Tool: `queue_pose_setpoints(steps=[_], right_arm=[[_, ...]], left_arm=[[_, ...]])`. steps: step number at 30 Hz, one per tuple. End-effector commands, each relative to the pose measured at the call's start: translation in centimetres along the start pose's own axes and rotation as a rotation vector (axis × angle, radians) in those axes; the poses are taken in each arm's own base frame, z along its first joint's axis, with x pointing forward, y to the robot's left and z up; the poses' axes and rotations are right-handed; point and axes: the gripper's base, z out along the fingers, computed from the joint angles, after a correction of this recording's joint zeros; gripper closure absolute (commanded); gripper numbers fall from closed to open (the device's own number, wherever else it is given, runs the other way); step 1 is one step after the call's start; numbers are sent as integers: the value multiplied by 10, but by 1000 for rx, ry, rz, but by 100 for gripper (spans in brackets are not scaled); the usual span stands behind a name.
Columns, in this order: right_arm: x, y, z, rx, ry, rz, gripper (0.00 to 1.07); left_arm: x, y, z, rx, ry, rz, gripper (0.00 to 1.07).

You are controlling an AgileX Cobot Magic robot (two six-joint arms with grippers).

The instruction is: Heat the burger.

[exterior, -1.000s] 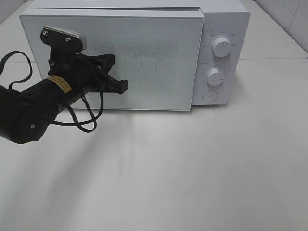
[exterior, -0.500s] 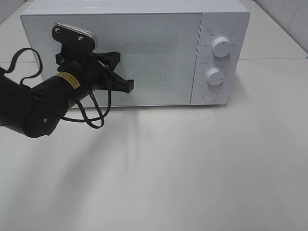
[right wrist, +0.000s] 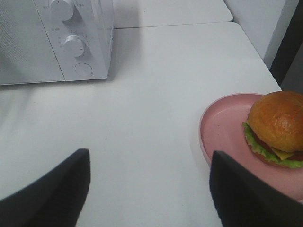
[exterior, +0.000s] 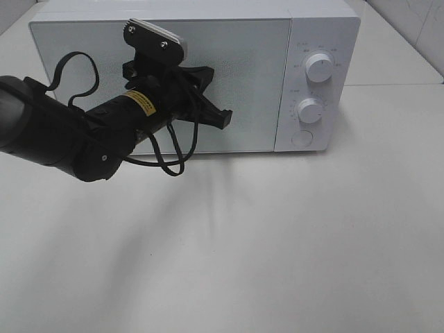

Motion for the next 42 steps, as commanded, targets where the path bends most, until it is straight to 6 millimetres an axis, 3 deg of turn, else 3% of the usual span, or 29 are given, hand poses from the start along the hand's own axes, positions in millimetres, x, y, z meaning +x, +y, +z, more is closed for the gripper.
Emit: queue_pose_setpoints(steps=[1, 8, 15, 25, 27, 28, 30, 31, 32, 33, 34, 35, 36, 37, 38, 42], right_arm=[[2, 0, -3, -2, -36, -11, 40], [2, 0, -3, -2, -36, -11, 40], [2, 0, -3, -2, -36, -11, 40], [2, 0, -3, -2, -36, -11, 40], [2, 0, -3, -2, -36, -11, 40], [2, 0, -3, -2, -36, -11, 40], [2, 0, -3, -2, -36, -11, 40], [2, 0, -3, -2, -36, -11, 40], [2, 0, -3, -2, -36, -11, 40], [2, 0, -3, -2, -36, -11, 40], [2, 0, -3, -2, -36, -11, 40], [2, 0, -3, -2, -36, -11, 40], [2, 0, -3, -2, -36, -11, 40], [2, 0, -3, -2, -36, -11, 40], [2, 0, -3, -2, -36, -11, 40], [2, 0, -3, -2, -36, -11, 40]], left_arm=[[-30, 19, 1, -142, -53, -120, 106], [-65, 0, -12, -47, 2, -133, 106], [-101, -25, -44, 121, 231, -154, 106], [-126, -25, -91, 242, 482, -150, 105], [-139, -22, -115, 284, 568, -148, 101], [-139, -22, -115, 284, 568, -148, 101], [-147, -19, -133, 297, 626, -177, 85], [-147, -19, -133, 297, 626, -177, 85], [-150, -17, -138, 296, 643, -184, 76], [-154, -14, -147, 284, 665, -190, 54], [-154, -14, -147, 284, 665, -190, 54], [-157, -11, -152, 270, 669, -184, 39], [-161, -6, -161, 234, 689, -177, 10], [-161, -6, -161, 234, 689, -177, 10], [-164, 0, -170, 203, 703, -165, 1], [-171, 13, -183, 154, 701, -154, 1]])
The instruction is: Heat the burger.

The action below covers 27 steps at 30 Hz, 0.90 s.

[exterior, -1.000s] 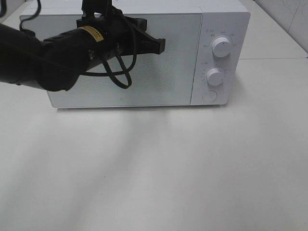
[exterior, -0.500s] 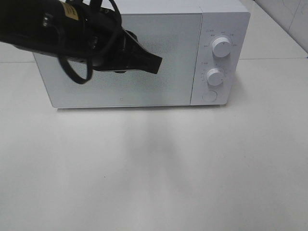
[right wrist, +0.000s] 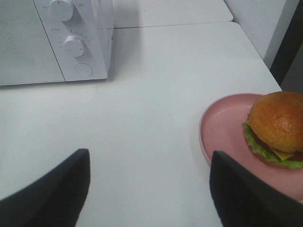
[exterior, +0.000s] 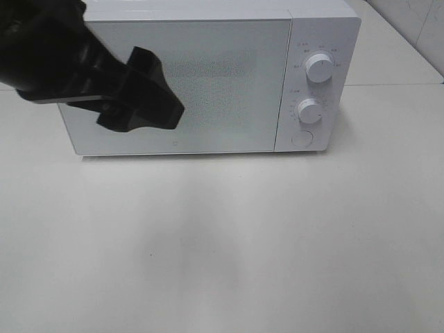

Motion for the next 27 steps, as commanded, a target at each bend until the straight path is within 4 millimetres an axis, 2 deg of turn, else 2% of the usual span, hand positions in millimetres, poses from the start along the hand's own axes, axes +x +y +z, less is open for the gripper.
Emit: queue_pose_setpoints(steps=[1, 2, 4, 6, 7, 8, 9, 10, 11, 12, 13, 14, 16, 17, 18, 19, 21, 22, 24, 25, 26, 27], right_arm=[[2, 0, -3, -2, -36, -11, 40], [2, 0, -3, -2, -36, -11, 40], [2, 0, -3, -2, -36, -11, 40], [2, 0, -3, -2, -36, -11, 40], [2, 0, -3, -2, -36, -11, 40], [2, 0, -3, -2, -36, -11, 40], [2, 0, -3, -2, -36, -11, 40], [2, 0, -3, -2, -36, -11, 40], [2, 0, -3, -2, -36, -11, 40], [2, 0, -3, -2, -36, -11, 40], [2, 0, -3, -2, -36, -11, 40], [2, 0, -3, -2, -36, -11, 40], [2, 0, -3, -2, -36, -11, 40], [2, 0, -3, -2, -36, -11, 40], [2, 0, -3, -2, -36, -11, 40], [2, 0, -3, -2, -36, -11, 40], [2, 0, -3, -2, -36, -11, 40], [2, 0, -3, -2, -36, -11, 40], [2, 0, -3, -2, -36, -11, 40], [2, 0, -3, -2, -36, -11, 40], [2, 0, -3, -2, -36, -11, 40], [2, 0, -3, -2, -36, -11, 40]], left_arm=[[2, 19, -27, -71, -27, -50, 1], [2, 19, -27, -71, -27, -50, 1], [7, 38, -45, -130, -32, -108, 1], [10, 44, -50, -152, -24, -121, 1], [18, 64, -60, -215, 10, -143, 1], [18, 64, -60, -215, 10, -143, 1], [22, 74, -65, -248, 25, -157, 1], [33, 95, -73, -305, 71, -200, 1], [33, 95, -73, -305, 71, -200, 1], [38, 103, -77, -320, 94, -215, 1], [49, 120, -85, -357, 136, -262, 1], [49, 120, -85, -357, 136, -262, 1], [67, 141, -98, -410, 189, -375, 1], [67, 141, -98, -410, 189, -375, 1], [78, 150, -103, -436, 211, -444, 1], [78, 150, -103, -436, 211, -444, 1], [99, 151, -107, -468, 237, -521, 1], [99, 151, -107, -468, 237, -521, 1], [124, 134, -106, -464, 241, -556, 1], [124, 134, -106, -464, 241, -556, 1], [142, 117, -104, -459, 227, -562, 1], [142, 117, -104, -459, 227, -562, 1]])
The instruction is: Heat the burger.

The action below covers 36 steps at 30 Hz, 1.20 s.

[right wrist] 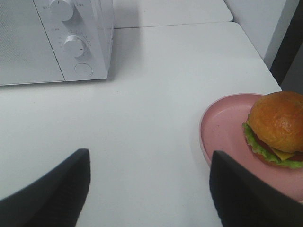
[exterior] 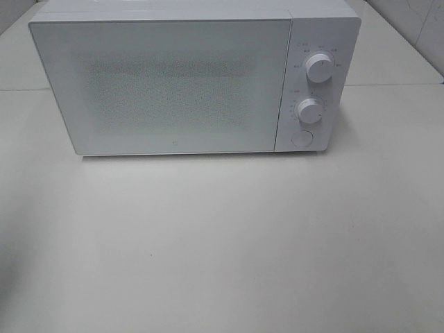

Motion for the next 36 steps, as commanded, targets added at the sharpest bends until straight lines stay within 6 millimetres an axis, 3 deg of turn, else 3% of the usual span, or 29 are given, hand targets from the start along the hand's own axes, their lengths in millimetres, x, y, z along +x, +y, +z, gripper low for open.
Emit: queue_pose_setpoints(steps=[1, 2, 3, 5, 6, 7, 9, 10, 14, 22, 36], right_arm=[[2, 0, -3, -2, -36, -11, 40], [2, 0, -3, -2, -36, -11, 40], [2, 0, -3, -2, -36, -11, 40], [2, 0, -3, -2, -36, -11, 40], [2, 0, -3, -2, -36, -11, 40], [2, 0, -3, -2, -36, -11, 40], [2, 0, -3, -2, -36, -11, 40], [2, 0, -3, -2, -36, -11, 40], [2, 0, -3, -2, -36, -11, 40], [2, 0, -3, -2, -36, -11, 40], [2, 0, -3, -2, -36, -11, 40]], left_arm=[[40, -12, -2, 37, -34, -30, 1], [63, -20, -9, 56, -90, -41, 1], [63, -20, -9, 56, -90, -41, 1], [93, -29, -21, 55, -192, -40, 1], [93, -29, -21, 55, -192, -40, 1], [109, -32, -30, 26, -274, -26, 1], [118, -33, -35, 6, -320, -18, 1], [131, -34, -42, -34, -404, -3, 1], [152, -39, -47, -58, -496, 7, 1], [173, -43, -57, -86, -639, -10, 1], [174, -42, -57, 2, -649, 72, 1]])
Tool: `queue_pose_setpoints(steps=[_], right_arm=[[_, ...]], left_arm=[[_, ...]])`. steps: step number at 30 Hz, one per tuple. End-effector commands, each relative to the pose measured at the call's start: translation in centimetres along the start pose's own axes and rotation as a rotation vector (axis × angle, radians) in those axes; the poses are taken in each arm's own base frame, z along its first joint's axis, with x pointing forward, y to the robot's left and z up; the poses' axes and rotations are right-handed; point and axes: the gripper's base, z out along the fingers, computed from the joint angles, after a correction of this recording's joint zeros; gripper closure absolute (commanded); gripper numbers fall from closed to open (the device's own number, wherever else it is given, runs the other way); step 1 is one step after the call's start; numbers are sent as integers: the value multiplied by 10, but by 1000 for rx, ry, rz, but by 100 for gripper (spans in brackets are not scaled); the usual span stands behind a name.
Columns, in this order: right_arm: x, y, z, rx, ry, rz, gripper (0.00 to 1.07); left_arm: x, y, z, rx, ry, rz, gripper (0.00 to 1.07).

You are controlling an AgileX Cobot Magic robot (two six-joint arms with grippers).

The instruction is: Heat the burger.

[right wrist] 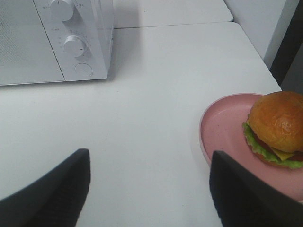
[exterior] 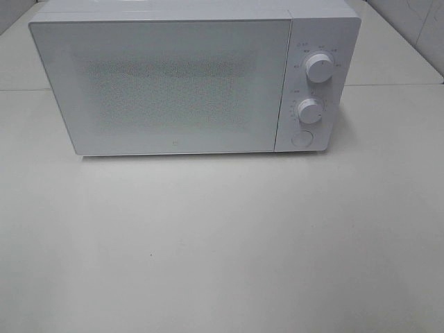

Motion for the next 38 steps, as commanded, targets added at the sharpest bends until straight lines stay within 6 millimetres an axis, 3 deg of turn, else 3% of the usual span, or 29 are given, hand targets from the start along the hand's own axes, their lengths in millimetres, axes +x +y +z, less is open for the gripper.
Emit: queue_pose_setpoints(steps=[1, 38], right_arm=[[2, 0, -3, -2, -36, -11, 40], [2, 0, -3, -2, -36, -11, 40]], left_arm=[[2, 0, -4, 29, -34, 12, 1], [2, 0, -4, 30, -34, 10, 1]])
